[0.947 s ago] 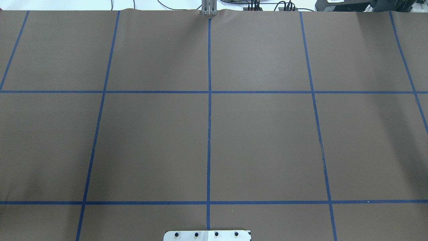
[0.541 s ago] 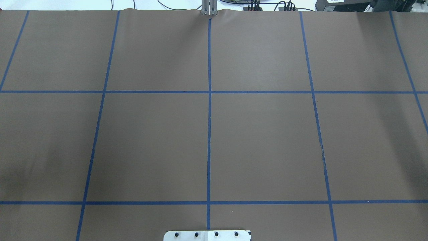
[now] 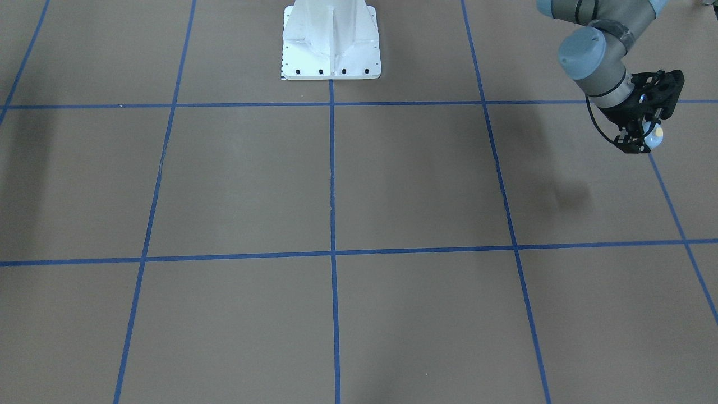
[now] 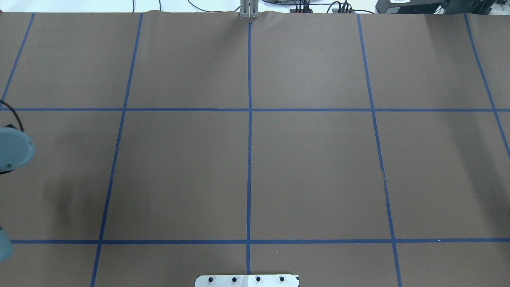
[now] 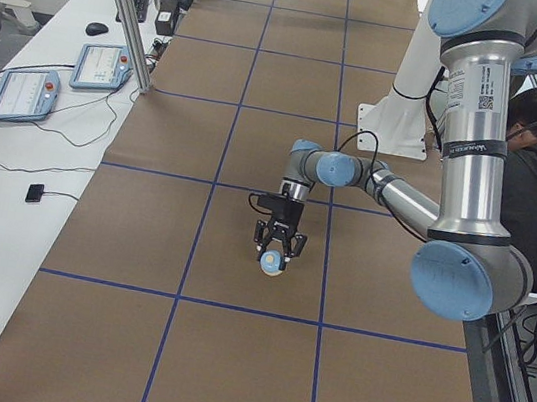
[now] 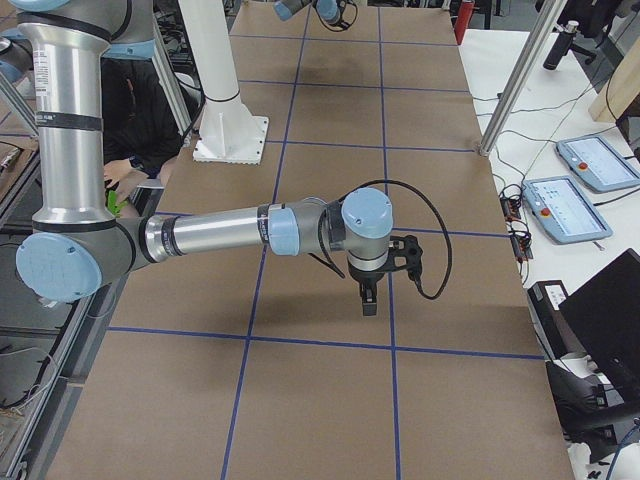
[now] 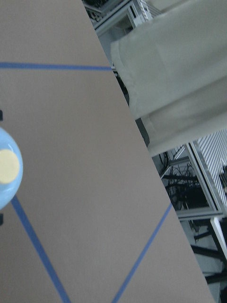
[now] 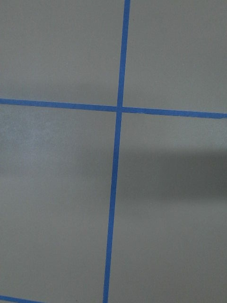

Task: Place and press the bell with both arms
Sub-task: 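Carry the bell with the left arm toward the table centre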

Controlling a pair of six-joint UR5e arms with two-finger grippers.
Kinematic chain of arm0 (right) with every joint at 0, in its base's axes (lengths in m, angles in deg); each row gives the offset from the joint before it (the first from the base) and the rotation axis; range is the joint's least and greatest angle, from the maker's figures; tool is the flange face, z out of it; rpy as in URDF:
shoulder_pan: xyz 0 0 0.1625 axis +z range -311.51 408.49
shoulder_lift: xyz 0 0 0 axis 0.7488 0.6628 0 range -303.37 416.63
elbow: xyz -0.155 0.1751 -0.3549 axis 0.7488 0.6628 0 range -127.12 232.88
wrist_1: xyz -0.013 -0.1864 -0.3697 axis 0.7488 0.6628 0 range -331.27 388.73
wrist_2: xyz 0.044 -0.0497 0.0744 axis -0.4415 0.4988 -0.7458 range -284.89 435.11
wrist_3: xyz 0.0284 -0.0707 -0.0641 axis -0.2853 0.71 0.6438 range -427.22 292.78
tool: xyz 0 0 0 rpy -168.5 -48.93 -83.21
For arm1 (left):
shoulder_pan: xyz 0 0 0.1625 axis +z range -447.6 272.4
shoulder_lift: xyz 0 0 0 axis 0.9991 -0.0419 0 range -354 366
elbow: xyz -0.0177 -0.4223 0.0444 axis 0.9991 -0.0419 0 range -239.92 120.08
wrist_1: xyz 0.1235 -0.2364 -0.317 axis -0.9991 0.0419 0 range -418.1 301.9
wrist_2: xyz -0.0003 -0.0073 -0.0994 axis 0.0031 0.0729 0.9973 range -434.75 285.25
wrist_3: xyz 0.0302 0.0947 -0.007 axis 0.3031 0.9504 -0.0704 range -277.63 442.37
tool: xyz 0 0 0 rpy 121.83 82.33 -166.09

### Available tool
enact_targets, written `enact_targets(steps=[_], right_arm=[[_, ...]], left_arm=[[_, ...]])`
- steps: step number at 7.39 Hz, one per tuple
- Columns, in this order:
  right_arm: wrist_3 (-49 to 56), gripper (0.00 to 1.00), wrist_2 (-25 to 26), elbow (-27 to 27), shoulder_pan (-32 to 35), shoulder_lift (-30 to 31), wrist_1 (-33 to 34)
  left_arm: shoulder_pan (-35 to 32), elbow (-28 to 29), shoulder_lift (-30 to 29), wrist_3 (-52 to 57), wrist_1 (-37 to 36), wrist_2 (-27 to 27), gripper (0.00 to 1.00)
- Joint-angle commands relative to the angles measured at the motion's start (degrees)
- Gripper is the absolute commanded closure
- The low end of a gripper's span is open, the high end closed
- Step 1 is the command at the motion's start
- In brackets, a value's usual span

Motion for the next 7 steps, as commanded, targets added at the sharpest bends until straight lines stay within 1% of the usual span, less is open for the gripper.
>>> enact_targets(steps=[1,2,3,4,5,6,7], right_arm=[[0.1,0.01,0.0,0.0,-0.2,0.2,0.2],[0.4,0.01,0.0,-0.3,-0.8,0.2,0.2],[0.4,0.01,0.3,-0.4,-2.1,-0.1,0.2],[0.4,0.01,0.5,-1.5,-3.0,-0.5,0.3],[0.1,0.01,0.5,-1.7,-3.2,-0.5,0.0],[-0.3,0.01,0.1,-1.8,-3.3,-0.1,-0.4],[-0.3,0.01,0.0,-1.9,-3.2,0.0,-0.4]], left_arm=[[0.0,2.9,-15.8,10.9,0.1,-3.8,1.00],[0.8,3.2,-22.2,15.9,4.7,-5.5,1.00],[2.0,3.8,-25.2,21.6,12.8,-8.2,1.00],[3.9,6.2,-25.2,30.8,24.2,-9.3,1.00],[4.5,11.8,-26.0,37.5,38.6,-9.3,1.00],[5.3,17.5,-27.1,39.9,49.9,-9.3,1.00],[6.2,20.3,-30.6,44.0,52.6,-9.3,1.00]])
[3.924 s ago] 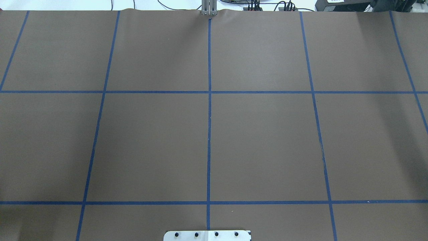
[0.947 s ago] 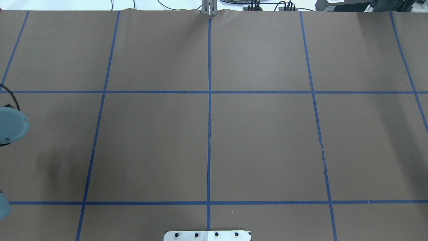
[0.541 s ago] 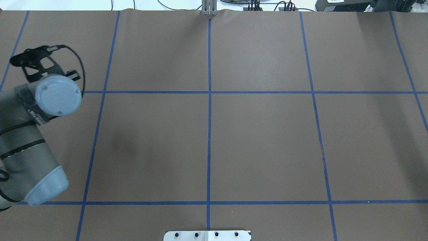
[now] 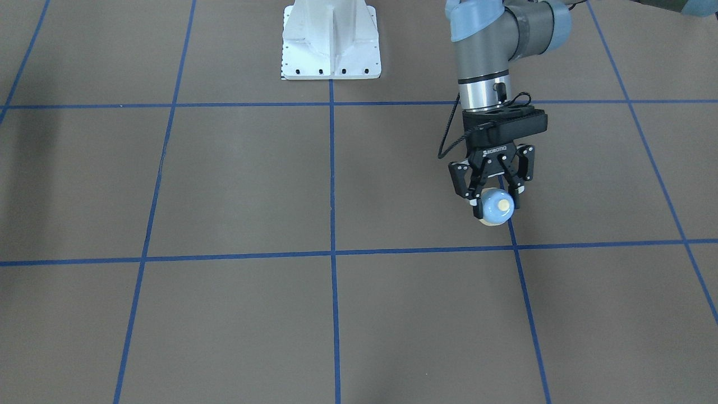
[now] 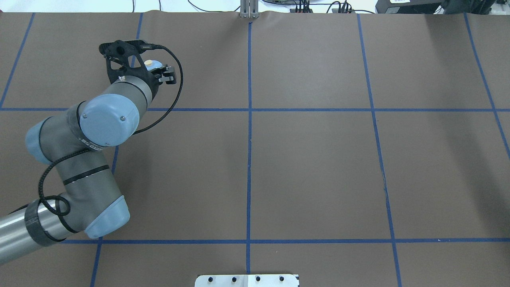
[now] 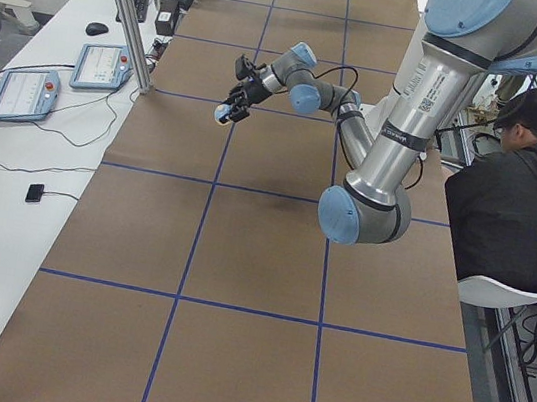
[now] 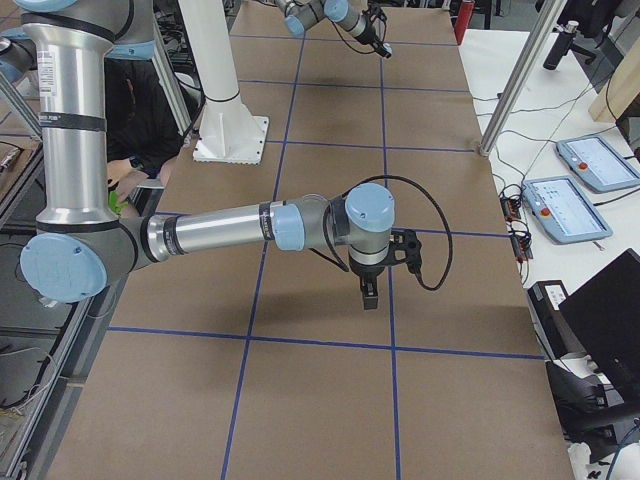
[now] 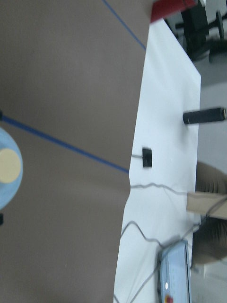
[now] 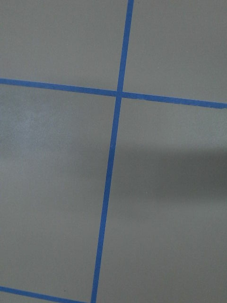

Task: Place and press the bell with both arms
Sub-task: 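Carry the bell with the left arm toward the table centre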

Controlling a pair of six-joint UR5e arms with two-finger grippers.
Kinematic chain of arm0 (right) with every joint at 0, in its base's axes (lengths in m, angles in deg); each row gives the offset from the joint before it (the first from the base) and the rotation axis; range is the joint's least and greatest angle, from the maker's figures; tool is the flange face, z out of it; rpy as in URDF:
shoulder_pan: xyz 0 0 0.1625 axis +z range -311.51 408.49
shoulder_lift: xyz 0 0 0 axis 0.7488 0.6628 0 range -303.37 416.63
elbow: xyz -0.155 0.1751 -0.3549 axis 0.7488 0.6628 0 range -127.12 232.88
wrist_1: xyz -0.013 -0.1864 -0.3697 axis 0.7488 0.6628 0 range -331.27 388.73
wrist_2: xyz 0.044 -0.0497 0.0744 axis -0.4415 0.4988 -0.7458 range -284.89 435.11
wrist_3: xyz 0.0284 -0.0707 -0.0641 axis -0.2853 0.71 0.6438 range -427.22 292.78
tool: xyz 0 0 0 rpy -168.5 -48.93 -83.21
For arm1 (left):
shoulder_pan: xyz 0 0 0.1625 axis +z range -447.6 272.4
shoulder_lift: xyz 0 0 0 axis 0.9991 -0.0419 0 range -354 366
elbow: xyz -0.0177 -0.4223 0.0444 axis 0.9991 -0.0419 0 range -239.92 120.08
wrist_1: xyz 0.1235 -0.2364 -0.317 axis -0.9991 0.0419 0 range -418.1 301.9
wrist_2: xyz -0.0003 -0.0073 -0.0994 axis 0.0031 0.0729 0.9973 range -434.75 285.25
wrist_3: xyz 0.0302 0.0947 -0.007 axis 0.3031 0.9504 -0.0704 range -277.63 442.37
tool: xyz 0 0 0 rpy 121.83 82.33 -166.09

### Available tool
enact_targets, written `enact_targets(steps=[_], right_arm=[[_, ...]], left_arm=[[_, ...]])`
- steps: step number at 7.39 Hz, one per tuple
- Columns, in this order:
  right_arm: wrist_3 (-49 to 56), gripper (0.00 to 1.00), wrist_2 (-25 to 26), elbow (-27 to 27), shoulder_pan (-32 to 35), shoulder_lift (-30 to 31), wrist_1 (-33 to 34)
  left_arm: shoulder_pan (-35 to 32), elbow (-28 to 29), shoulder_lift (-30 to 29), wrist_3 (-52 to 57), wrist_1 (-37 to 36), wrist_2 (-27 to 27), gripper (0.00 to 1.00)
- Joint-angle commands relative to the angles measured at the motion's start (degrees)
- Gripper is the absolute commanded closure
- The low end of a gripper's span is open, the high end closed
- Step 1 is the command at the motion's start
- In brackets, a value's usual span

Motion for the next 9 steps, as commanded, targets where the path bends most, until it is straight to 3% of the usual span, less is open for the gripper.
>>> enact_targets(steps=[1,2,4,9], right_arm=[[0.1,0.01,-0.2,-0.1,-0.1,0.4,-0.2],[-0.1,0.01,-0.7,-0.3,-0.1,0.4,-0.1],[-0.4,0.01,-2.0,-0.3,-0.1,0.3,-0.2],[-0.4,0.01,-2.1,-0.3,-0.2,0.2,-0.1]], left_arm=[[2.4,6.4,-5.8,8.1,9.2,0.3,1.00],[4.1,10.3,-8.5,9.3,12.7,0.6,1.00],[6.4,25.1,-15.0,10.7,20.9,0.2,1.00],[7.9,29.7,-17.9,13.3,21.5,3.9,1.00]])
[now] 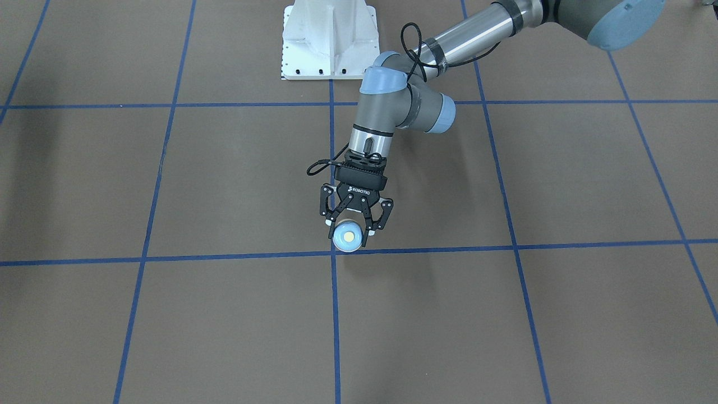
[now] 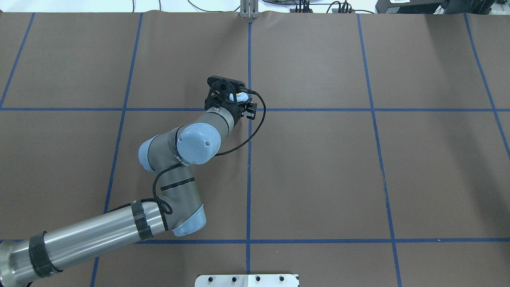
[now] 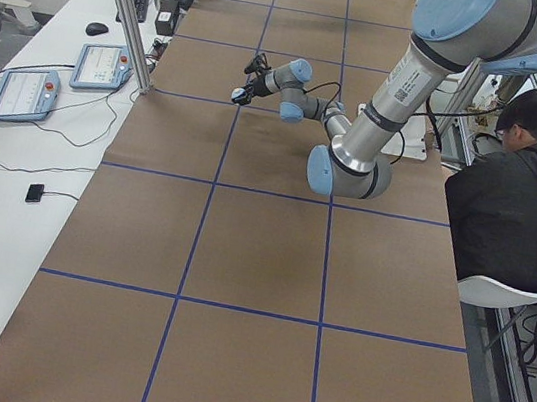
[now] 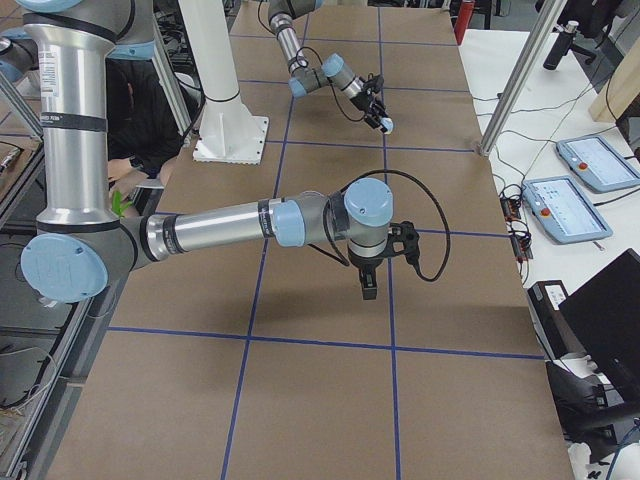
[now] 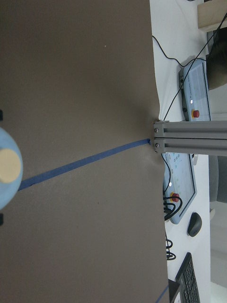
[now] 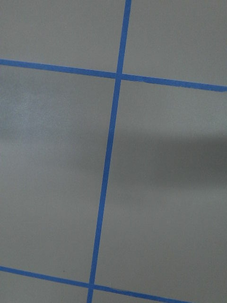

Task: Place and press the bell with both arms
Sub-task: 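Lower the bell onto the table centre and open the left gripper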

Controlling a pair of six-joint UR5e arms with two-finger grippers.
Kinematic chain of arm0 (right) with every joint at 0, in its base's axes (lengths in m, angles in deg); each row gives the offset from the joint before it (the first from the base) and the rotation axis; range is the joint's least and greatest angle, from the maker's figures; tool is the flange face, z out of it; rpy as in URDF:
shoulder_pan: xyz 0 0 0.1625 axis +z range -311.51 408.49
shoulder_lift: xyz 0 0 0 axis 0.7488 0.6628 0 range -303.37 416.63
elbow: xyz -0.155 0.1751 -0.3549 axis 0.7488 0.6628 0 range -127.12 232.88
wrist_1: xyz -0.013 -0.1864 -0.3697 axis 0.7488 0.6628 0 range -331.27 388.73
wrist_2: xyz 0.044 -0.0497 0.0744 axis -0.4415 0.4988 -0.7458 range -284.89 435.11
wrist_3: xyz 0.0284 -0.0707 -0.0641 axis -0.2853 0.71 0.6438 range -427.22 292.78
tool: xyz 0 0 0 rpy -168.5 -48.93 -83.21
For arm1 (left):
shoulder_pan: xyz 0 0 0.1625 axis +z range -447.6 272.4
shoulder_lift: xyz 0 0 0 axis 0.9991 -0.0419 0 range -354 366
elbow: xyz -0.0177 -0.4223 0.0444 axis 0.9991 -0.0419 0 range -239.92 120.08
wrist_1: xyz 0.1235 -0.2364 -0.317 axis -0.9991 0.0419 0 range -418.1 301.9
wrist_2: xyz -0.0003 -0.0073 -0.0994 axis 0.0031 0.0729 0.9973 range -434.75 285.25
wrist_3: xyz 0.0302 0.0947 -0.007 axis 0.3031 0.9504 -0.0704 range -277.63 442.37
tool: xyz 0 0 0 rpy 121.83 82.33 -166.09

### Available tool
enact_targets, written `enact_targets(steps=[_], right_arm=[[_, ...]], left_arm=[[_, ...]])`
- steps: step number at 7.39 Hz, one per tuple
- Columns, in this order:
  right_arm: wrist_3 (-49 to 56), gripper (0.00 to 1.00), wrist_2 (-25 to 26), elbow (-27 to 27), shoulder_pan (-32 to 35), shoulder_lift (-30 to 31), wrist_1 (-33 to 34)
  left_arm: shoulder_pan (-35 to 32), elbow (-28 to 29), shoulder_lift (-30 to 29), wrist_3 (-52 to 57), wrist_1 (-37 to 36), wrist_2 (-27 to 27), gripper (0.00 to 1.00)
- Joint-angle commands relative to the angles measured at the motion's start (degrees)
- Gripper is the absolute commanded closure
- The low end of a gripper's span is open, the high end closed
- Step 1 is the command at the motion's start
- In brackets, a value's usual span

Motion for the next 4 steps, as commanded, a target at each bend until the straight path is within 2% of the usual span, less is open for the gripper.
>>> enact_targets(steps=[1,4], right_arm=[[0.0,0.01,0.1,0.0,0.0,-0.1,0.0],[0.0,0.01,0.2,0.2,0.0,-0.3,0.1]], left_arm=[[0.5,2.2,-1.3,0.3,0.0,0.2,1.00],[0.7,7.8,-3.0,0.3,5.6,0.2,1.00]])
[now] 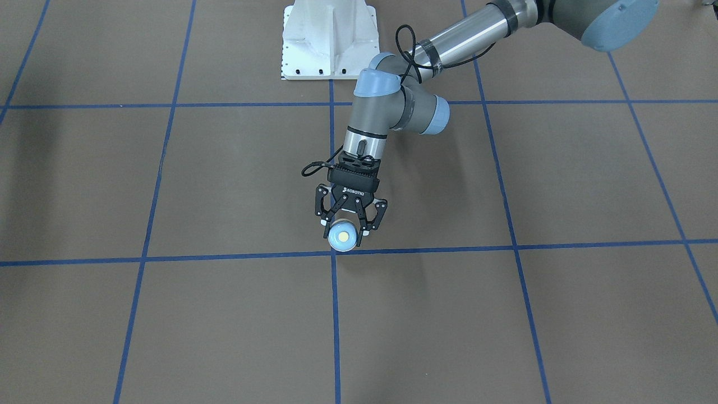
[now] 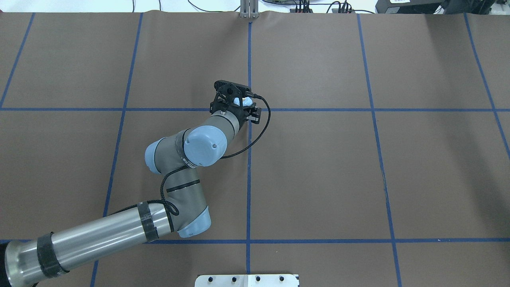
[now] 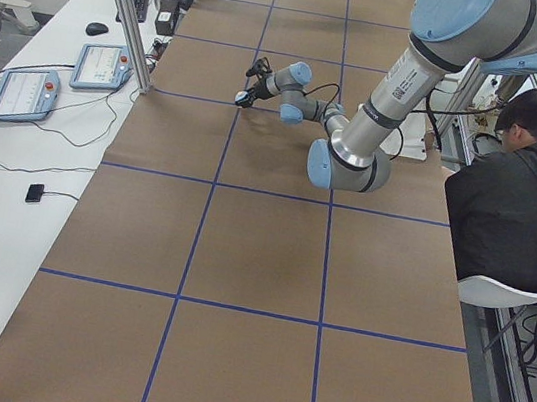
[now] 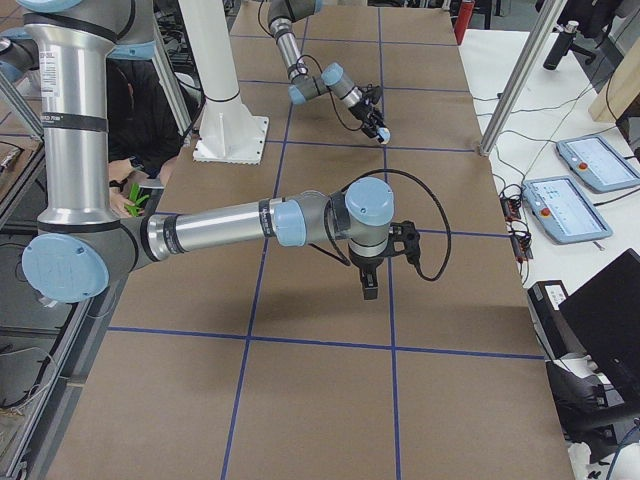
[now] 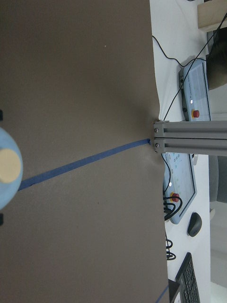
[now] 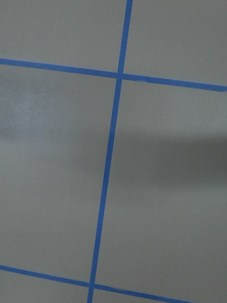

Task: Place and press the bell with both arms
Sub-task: 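Lower the bell onto the table centre and open the left gripper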

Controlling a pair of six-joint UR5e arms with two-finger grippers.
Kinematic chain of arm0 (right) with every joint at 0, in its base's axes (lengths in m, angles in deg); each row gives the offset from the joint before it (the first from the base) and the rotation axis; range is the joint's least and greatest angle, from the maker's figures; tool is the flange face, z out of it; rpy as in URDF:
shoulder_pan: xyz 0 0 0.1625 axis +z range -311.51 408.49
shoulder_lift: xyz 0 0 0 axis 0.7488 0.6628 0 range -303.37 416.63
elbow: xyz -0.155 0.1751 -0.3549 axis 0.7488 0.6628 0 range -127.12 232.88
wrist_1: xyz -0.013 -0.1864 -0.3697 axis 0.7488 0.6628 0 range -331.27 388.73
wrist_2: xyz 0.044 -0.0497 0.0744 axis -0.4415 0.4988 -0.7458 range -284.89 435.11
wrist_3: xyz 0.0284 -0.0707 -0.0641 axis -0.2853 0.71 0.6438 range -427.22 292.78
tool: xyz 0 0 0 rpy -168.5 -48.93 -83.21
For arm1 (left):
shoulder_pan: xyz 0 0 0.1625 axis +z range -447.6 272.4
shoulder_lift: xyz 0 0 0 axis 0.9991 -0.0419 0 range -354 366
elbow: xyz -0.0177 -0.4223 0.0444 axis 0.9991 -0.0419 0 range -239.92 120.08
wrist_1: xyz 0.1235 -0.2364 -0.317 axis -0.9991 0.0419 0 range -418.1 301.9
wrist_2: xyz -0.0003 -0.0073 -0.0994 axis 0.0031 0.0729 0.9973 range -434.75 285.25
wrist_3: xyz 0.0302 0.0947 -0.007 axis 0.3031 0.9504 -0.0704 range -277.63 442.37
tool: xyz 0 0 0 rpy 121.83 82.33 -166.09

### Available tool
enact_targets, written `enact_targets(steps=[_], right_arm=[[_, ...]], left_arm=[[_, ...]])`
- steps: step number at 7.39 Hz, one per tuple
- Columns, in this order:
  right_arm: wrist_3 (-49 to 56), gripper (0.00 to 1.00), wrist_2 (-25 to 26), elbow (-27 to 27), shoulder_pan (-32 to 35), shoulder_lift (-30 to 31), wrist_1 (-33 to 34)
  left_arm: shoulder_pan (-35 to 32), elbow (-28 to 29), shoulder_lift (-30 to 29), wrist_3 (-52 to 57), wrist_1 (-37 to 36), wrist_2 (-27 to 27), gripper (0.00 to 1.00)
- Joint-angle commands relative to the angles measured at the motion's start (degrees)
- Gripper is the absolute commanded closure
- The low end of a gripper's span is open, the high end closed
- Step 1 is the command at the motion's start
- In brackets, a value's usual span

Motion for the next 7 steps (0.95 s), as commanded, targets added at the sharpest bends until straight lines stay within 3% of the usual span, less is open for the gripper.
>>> enact_targets(steps=[1,5,6,7], right_arm=[[0.0,0.01,0.0,0.1,0.0,-0.2,0.0],[0.0,0.01,0.1,0.0,0.0,-0.3,0.0],[0.0,0.01,0.1,0.0,0.0,-0.4,0.0],[0.0,0.01,0.1,0.0,0.0,-0.4,0.0]], left_arm=[[0.3,2.0,-1.2,0.0,1.8,-0.1,1.00],[0.9,2.5,-1.3,0.0,1.8,-0.4,0.97],[0.9,2.5,-1.4,-0.1,1.8,-0.1,0.26],[1.0,2.4,-1.3,-0.3,1.8,-0.5,0.00]])
